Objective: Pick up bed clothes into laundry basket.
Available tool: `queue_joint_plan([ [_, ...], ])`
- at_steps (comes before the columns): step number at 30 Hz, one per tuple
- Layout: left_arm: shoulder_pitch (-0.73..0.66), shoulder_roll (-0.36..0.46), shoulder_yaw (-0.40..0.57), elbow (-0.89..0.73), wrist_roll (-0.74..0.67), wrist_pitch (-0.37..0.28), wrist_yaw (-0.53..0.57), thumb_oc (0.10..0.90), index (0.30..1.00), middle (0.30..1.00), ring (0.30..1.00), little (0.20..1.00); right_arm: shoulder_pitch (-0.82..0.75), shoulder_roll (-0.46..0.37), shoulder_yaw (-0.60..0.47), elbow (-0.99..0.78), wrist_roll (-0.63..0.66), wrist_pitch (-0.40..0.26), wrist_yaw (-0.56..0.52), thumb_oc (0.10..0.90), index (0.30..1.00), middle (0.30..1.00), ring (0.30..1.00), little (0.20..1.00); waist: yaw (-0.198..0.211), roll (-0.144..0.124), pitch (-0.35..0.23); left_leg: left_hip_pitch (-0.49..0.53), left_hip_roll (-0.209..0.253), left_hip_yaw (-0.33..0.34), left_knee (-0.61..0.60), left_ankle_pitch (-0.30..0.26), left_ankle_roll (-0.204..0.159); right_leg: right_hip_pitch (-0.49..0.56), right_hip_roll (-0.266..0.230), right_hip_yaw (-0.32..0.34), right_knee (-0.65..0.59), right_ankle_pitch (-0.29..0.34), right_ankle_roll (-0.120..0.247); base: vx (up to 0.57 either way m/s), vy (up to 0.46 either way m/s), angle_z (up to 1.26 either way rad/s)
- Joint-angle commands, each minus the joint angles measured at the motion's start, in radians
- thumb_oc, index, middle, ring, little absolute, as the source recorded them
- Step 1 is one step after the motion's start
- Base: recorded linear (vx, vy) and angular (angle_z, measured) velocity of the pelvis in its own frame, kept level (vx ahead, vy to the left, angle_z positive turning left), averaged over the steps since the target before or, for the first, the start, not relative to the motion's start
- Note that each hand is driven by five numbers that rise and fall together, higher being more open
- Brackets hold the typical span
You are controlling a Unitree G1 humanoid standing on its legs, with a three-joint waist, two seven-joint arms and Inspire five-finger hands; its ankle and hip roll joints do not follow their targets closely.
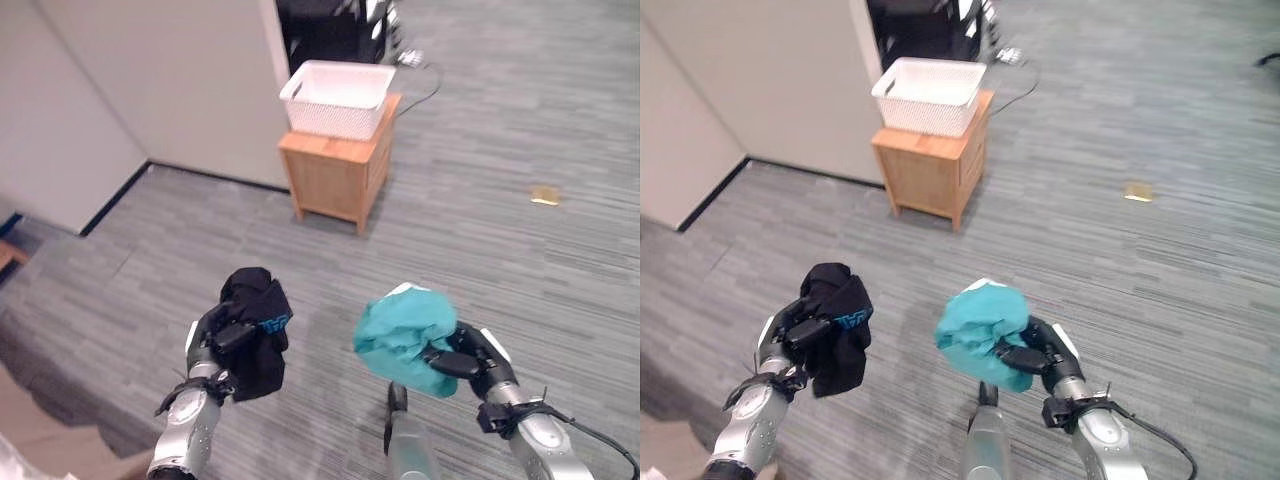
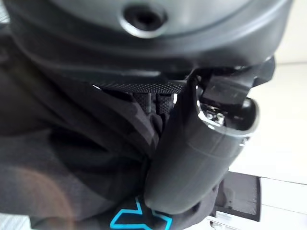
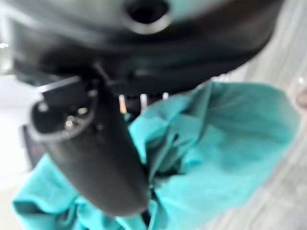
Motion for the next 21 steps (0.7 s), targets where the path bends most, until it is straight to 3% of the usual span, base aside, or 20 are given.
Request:
queue_joint_plan([
  [1, -0.055, 0.039, 0.081, -0.126, -0.027, -0.11, -0.037, 0.4, 0.3, 0.3, 0.3, 0.3, 0.007, -0.057, -0.018, -0.187, 0.032, -0.109, 0.046, 0.4, 0.3, 0.3, 0.3, 0.3, -0.05, -0.05, -0.071, -0.101, 0.021, 0.033, 0.441, 0.142, -0.007, 0.184, -0.03, 0.054, -0.274, 0.193, 0.076, 0.44, -0.579, 0.48],
  [3, -0.041, 0.05, 0.096, -0.145, -0.046, -0.114, -0.05, 0.4, 0.3, 0.3, 0.3, 0.3, 0.015, -0.071, -0.031, -0.203, 0.06, -0.116, 0.053, 0.4, 0.3, 0.3, 0.3, 0.3, -0.032, -0.071, -0.064, -0.186, 0.096, 0.057, 0.663, 0.22, -0.015, 0.252, 0.033, 0.045, -0.281, 0.123, 0.007, 0.45, -0.582, -0.08],
  [4, -0.041, 0.051, 0.096, -0.146, -0.047, -0.113, -0.05, 0.4, 0.3, 0.3, 0.3, 0.3, 0.016, -0.07, -0.031, -0.204, 0.06, -0.116, 0.053, 0.4, 0.3, 0.3, 0.3, 0.3, -0.033, -0.072, -0.066, -0.189, 0.096, 0.057, 0.665, 0.221, -0.014, 0.251, 0.033, 0.045, -0.284, 0.126, 0.006, 0.43, -0.621, -0.49],
  [5, -0.042, 0.061, 0.113, -0.156, -0.059, -0.122, -0.053, 0.4, 0.3, 0.3, 0.3, 0.3, 0.034, -0.08, -0.053, -0.194, 0.059, -0.132, 0.037, 0.4, 0.3, 0.3, 0.3, 0.3, 0.006, -0.095, -0.046, -0.261, 0.175, 0.09, 0.855, 0.238, -0.03, 0.329, 0.086, 0.045, -0.289, 0.06, -0.045, 0.43, -0.611, -0.55],
  [8, -0.049, 0.058, 0.128, -0.165, -0.089, -0.13, -0.064, 0.4, 0.3, 0.3, 0.3, 0.3, 0.026, -0.091, -0.063, -0.172, 0.05, -0.132, 0.022, 0.4, 0.3, 0.3, 0.3, 0.3, 0.033, -0.11, -0.028, -0.345, 0.186, 0.106, 0.883, 0.214, -0.039, 0.393, 0.096, 0.027, -0.296, 0.042, -0.053, 0.32, -0.36, -0.29],
  [9, -0.039, 0.043, 0.152, -0.164, -0.122, -0.139, -0.064, 0.4, 0.3, 0.3, 0.3, 0.3, 0.035, -0.086, -0.071, -0.175, 0.048, -0.131, 0.027, 0.4, 0.3, 0.3, 0.3, 0.3, 0.052, -0.118, -0.03, -0.399, 0.167, 0.118, 0.837, 0.215, -0.045, 0.434, 0.109, 0.015, -0.305, 0.037, -0.055, 0.5, -0.305, -0.08],
  [10, -0.034, 0.047, 0.167, -0.172, -0.121, -0.146, -0.058, 0.4, 0.3, 0.3, 0.3, 0.3, 0.046, -0.079, -0.079, -0.18, 0.053, -0.13, 0.032, 0.4, 0.3, 0.3, 0.3, 0.3, 0.055, -0.112, -0.038, -0.407, 0.192, 0.149, 0.738, 0.244, -0.049, 0.452, 0.127, 0.004, -0.309, 0.028, -0.055, 0.43, -0.245, 0.12],
  [12, -0.027, 0.05, 0.177, -0.184, -0.127, -0.151, -0.053, 0.4, 0.3, 0.3, 0.3, 0.3, 0.056, -0.075, -0.083, -0.18, 0.053, -0.129, 0.035, 0.4, 0.3, 0.3, 0.3, 0.3, 0.063, -0.111, -0.041, -0.39, 0.209, 0.174, 0.665, 0.268, -0.055, 0.471, 0.13, 0.004, -0.309, 0.016, -0.054, 0.35, -0.074, 0.03],
  [13, -0.028, 0.055, 0.204, -0.195, -0.144, -0.164, -0.049, 0.4, 0.3, 0.3, 0.3, 0.3, 0.062, -0.066, -0.089, -0.18, 0.055, -0.136, 0.038, 0.4, 0.3, 0.3, 0.3, 0.3, 0.061, -0.084, -0.043, -0.364, 0.253, 0.194, 0.43, 0.314, -0.055, 0.486, 0.149, 0.005, -0.292, -0.025, -0.042, 0.49, 0.028, -0.29],
  [15, -0.032, 0.058, 0.239, -0.193, -0.146, -0.178, -0.04, 0.4, 0.3, 0.3, 0.3, 0.3, 0.073, -0.065, -0.092, -0.18, 0.052, -0.147, 0.046, 0.4, 0.3, 0.3, 0.3, 0.3, 0.061, -0.06, -0.05, -0.338, 0.244, 0.162, 0.146, 0.358, -0.044, 0.495, 0.139, 0.007, -0.266, -0.054, -0.017, 0.38, 0.158, -0.38],
  [16, -0.031, 0.058, 0.239, -0.193, -0.146, -0.178, -0.039, 0.4, 0.3, 0.3, 0.3, 0.3, 0.073, -0.065, -0.092, -0.18, 0.052, -0.147, 0.046, 0.4, 0.3, 0.3, 0.3, 0.3, 0.06, -0.064, -0.049, -0.329, 0.236, 0.166, 0.132, 0.365, -0.043, 0.497, 0.134, 0.007, -0.263, -0.056, -0.016, 0.28, 0.177, -0.43],
  [17, -0.037, 0.061, 0.262, -0.185, -0.15, -0.188, -0.025, 0.4, 0.3, 0.3, 0.3, 0.3, 0.074, -0.067, -0.089, -0.177, 0.053, -0.151, 0.049, 0.4, 0.3, 0.3, 0.3, 0.3, 0.06, -0.049, -0.056, -0.309, 0.235, 0.155, 0.001, 0.395, -0.042, 0.499, 0.13, 0.01, -0.253, -0.065, -0.005, 0.26, 0.121, -0.42],
  [19, -0.049, 0.09, 0.321, -0.182, -0.139, -0.208, -0.01, 0.4, 0.3, 0.3, 0.3, 0.3, 0.082, -0.081, -0.096, -0.172, 0.04, -0.147, 0.061, 0.4, 0.3, 0.3, 0.3, 0.3, 0.061, -0.024, -0.075, -0.293, 0.242, 0.153, -0.125, 0.432, -0.048, 0.546, 0.12, 0.006, -0.231, -0.1, 0.011, 0.53, 0.132, -0.4],
  [21, -0.047, 0.1, 0.33, -0.195, -0.129, -0.21, -0.008, 0.4, 0.3, 0.3, 0.3, 0.3, 0.086, -0.079, -0.099, -0.171, 0.036, -0.143, 0.062, 0.4, 0.3, 0.3, 0.3, 0.3, 0.06, -0.022, -0.085, -0.28, 0.238, 0.162, -0.134, 0.444, -0.054, 0.569, 0.119, 0.005, -0.231, -0.112, 0.015, 0.51, 0.046, -0.35],
])
